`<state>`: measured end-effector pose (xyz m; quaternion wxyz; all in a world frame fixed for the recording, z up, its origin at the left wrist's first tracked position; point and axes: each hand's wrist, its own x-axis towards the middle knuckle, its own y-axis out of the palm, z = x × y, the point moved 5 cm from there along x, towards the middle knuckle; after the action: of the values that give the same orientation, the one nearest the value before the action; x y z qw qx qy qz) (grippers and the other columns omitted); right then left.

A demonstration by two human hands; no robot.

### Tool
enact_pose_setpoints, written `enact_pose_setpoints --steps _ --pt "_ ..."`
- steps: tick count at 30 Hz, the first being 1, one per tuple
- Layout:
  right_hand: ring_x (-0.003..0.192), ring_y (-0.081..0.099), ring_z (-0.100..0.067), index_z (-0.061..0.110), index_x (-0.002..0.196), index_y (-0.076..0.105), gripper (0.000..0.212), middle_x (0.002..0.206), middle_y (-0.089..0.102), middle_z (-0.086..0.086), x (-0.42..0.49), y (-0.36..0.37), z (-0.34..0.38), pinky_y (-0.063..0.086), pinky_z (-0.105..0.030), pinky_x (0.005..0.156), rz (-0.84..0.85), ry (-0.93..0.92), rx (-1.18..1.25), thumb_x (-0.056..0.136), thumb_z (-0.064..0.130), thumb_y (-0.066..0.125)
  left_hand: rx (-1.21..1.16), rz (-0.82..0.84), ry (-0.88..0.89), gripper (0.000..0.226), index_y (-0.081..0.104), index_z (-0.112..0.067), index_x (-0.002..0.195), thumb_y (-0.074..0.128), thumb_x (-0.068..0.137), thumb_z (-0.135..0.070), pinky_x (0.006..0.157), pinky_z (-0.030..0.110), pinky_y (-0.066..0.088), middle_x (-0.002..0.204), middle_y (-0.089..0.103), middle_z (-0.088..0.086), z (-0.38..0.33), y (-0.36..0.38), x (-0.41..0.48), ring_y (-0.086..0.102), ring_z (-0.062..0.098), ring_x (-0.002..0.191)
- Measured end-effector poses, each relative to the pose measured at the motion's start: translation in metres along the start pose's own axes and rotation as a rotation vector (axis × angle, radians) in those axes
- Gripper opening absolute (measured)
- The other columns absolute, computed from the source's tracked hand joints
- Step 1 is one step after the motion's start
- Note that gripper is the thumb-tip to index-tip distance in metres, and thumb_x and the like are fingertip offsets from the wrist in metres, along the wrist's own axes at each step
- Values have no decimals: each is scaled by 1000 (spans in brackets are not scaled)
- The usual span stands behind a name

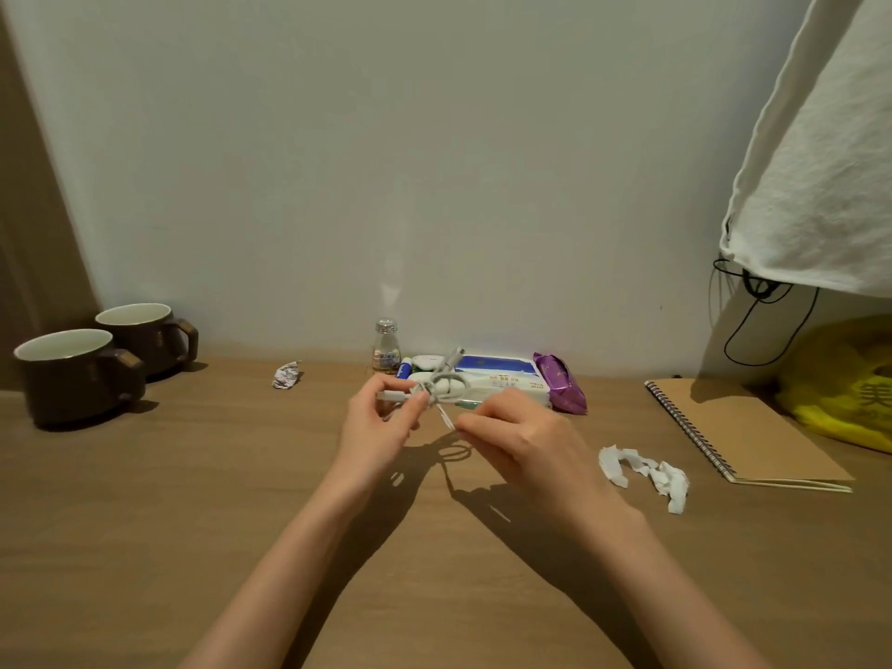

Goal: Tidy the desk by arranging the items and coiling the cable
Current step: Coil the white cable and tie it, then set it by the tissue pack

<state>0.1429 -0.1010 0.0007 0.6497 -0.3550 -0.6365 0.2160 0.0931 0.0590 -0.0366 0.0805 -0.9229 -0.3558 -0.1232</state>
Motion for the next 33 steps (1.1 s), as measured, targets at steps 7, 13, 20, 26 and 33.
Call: enact_pose_setpoints --steps 7,13,20,26,33 --pt "77 56 -17 19 92 73 14 85 66 1 7 -20 -23 49 -33 59 -141 40 -11 88 27 62 160 511 4 9 67 -25 94 65 86 -23 76 21 50 89 68 -7 -12 26 -20 63 4 86" --pt "86 68 -7 18 97 77 16 87 75 7 -6 -19 -56 53 -19 73 318 558 789 83 20 69 148 731 10 19 66 -22 104 64 86 -26 85 28 48 99 68 -4 -19 30 -28 61 12 92" --pt "78 70 -10 18 85 74 13 83 74 2 -11 7 -49 57 -22 68 200 832 1009 81 7 69 -129 647 -91 20 64 -19 104 64 85 -23 75 25 47 85 65 -6 -15 32 -25 56 8 79" --pt "81 70 -12 19 87 71 18 86 73 3 -6 22 -34 58 -21 70 51 881 1052 87 3 62 -162 492 -59 44 50 -29 120 66 80 -23 73 26 52 88 68 0 -14 29 -20 61 12 79" --pt "72 58 2 27 88 62 14 78 59 19 -10 19 -35 47 -9 58 27 863 797 88 13 64 21 520 125 34 56 -36 121 56 91 -20 81 28 55 96 68 -7 -27 35 -26 64 9 83"
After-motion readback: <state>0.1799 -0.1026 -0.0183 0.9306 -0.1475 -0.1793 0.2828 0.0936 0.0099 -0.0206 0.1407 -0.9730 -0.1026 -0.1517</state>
